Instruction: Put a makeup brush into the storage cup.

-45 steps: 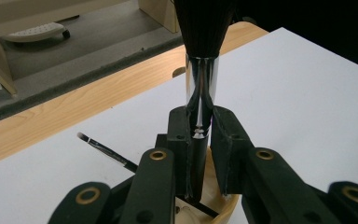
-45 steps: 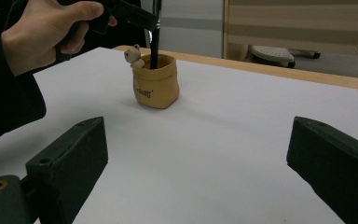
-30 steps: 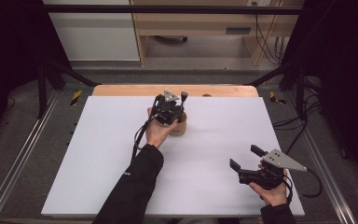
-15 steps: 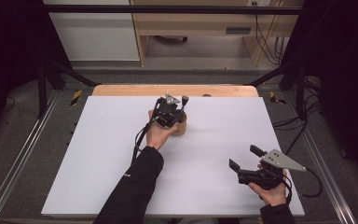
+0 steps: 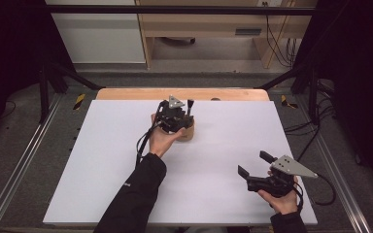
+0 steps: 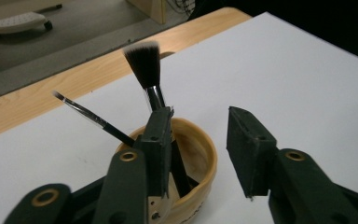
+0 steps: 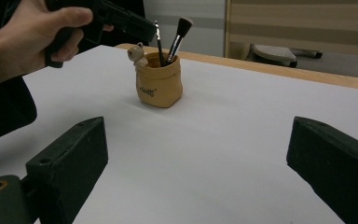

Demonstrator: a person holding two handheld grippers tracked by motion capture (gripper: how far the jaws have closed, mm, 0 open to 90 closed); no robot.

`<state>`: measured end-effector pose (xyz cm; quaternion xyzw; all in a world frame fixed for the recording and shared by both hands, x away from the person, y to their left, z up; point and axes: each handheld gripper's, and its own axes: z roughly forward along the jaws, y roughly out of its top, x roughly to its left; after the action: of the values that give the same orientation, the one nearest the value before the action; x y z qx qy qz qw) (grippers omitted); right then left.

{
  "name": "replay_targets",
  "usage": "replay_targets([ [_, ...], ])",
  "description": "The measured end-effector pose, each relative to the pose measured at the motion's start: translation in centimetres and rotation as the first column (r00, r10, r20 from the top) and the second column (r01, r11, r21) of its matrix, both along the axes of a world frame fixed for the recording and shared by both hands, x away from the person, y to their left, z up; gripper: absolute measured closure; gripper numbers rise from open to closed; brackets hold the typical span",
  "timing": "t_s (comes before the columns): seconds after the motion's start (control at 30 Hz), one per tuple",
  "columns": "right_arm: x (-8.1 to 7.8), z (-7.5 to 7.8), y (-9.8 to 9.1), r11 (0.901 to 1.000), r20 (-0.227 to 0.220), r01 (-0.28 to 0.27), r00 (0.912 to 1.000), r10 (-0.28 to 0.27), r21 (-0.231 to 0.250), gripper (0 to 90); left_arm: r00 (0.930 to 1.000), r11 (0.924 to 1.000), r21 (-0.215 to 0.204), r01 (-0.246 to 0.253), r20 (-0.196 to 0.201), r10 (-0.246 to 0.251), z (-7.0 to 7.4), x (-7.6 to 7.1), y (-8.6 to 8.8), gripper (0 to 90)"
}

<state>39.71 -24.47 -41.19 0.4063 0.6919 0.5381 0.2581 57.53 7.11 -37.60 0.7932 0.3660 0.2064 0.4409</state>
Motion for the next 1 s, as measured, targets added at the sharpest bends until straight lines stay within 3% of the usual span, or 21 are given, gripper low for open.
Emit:
replay_targets([
  [0.23, 0.1, 0.0, 0.3, 1.0000, 0.000, -0.004, 1.0000, 0.004, -0.004, 5.8, 0.9980, 0.9977, -0.046, 0.051, 0.040, -0.049, 1.7, -2.0, 1.5, 47.2],
  [0.47, 0.2, 0.0, 0.4, 1.0000, -0.005, -0.001, 1.0000, 0.001, -0.009, 5.7, 0.9946, 0.9944, -0.055, 0.090, 0.057, -0.087, 2.0, -4.0, 3.2, 36.4],
  [0.77, 0.2, 0.0, 0.4, 0.9999, -0.004, 0.004, 1.0000, -0.004, -0.011, 5.6, 0.9933, 0.9917, -0.081, 0.100, 0.066, -0.095, 1.6, -6.4, 5.6, 27.1],
  [1.0, 0.2, 0.0, 0.4, 0.9999, -0.006, 0.007, 1.0000, -0.007, -0.010, 5.5, 0.9937, 0.9938, -0.081, 0.076, 0.089, -0.069, 1.5, -8.1, 7.9, 21.8],
])
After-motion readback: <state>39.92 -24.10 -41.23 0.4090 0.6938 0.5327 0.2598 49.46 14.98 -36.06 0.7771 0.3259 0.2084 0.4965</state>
